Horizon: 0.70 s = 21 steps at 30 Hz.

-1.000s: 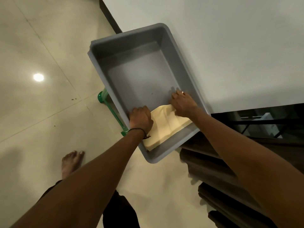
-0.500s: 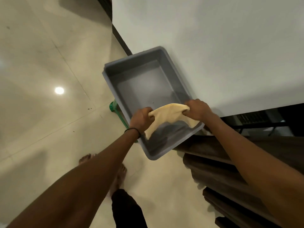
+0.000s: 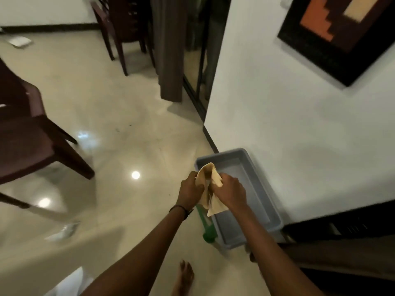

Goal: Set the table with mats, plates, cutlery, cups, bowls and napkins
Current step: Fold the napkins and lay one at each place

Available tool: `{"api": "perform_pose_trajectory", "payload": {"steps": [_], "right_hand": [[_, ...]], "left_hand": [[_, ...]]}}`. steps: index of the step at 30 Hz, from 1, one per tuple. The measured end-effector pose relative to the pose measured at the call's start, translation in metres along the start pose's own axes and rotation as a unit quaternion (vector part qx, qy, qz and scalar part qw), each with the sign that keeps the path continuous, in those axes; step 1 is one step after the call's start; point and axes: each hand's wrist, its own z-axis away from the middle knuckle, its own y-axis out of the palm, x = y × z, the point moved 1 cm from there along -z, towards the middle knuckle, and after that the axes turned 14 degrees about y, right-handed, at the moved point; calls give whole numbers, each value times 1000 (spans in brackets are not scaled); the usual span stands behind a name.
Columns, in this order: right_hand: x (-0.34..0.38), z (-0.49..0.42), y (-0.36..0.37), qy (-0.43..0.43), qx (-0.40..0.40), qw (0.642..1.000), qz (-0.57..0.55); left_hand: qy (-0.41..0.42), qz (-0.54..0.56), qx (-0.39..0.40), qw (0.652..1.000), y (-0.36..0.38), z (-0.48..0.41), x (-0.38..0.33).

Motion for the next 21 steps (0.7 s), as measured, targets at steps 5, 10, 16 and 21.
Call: {"api": "perform_pose_trajectory", "payload": {"steps": [5,10,16,21], "right_hand": [[85,53,-1,-91,4,996,-12],[154,134,27,-180,43,982,-37],[207,249,74,-312,157,937,2],[226,333,114,-363,288,886,26]], "left_hand": [[98,19,-133,986,-92,63,-17],[85,-83,-215,969,-162,148,-1],[5,-75,-306,949,-225,263,35],[-71,56,-431,898,-247,365,55]]}}
